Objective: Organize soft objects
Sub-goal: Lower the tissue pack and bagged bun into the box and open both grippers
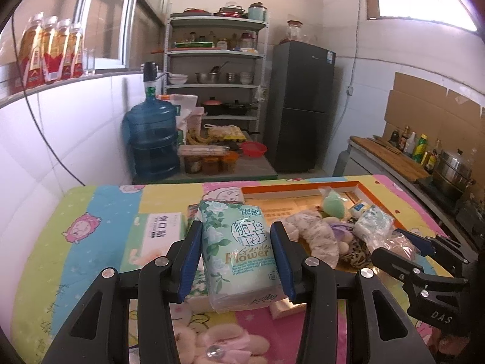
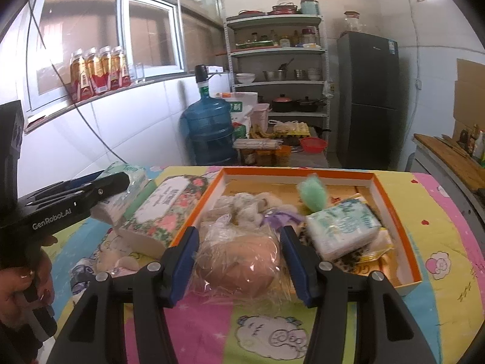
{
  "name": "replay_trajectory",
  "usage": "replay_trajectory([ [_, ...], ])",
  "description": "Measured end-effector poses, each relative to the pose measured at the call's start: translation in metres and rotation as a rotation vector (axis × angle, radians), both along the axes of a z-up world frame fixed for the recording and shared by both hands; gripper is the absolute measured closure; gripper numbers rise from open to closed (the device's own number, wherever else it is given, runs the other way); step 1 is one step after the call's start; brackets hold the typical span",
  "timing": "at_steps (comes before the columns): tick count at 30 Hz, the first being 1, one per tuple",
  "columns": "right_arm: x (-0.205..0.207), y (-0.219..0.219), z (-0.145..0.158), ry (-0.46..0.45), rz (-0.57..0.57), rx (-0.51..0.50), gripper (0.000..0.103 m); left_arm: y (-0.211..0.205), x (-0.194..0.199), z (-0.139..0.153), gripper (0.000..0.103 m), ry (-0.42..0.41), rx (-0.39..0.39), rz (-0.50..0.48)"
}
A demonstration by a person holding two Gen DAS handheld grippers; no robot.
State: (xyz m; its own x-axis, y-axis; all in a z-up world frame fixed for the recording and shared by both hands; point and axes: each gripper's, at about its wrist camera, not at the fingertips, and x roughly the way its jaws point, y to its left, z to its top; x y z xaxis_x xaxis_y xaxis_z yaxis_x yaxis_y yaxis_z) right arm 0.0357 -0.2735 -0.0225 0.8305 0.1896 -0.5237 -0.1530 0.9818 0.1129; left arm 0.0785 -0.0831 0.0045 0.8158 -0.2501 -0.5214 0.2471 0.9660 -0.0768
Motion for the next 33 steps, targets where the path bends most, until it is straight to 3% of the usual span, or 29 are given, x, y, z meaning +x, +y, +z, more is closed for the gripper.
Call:
replay_trajectory([
  [10,0.008,-0.034,0.004,-0.014,-0.064,0.002,0.047,-0.032,0.011,0.002,0.056,-0.003,-0.002,-0.044],
  [33,0.044,-0.086,-0.01,0.018,-0.123,0.007,0.047,-0.094,0.043,-0.024,0.056,0.06,0.014,-0.114],
])
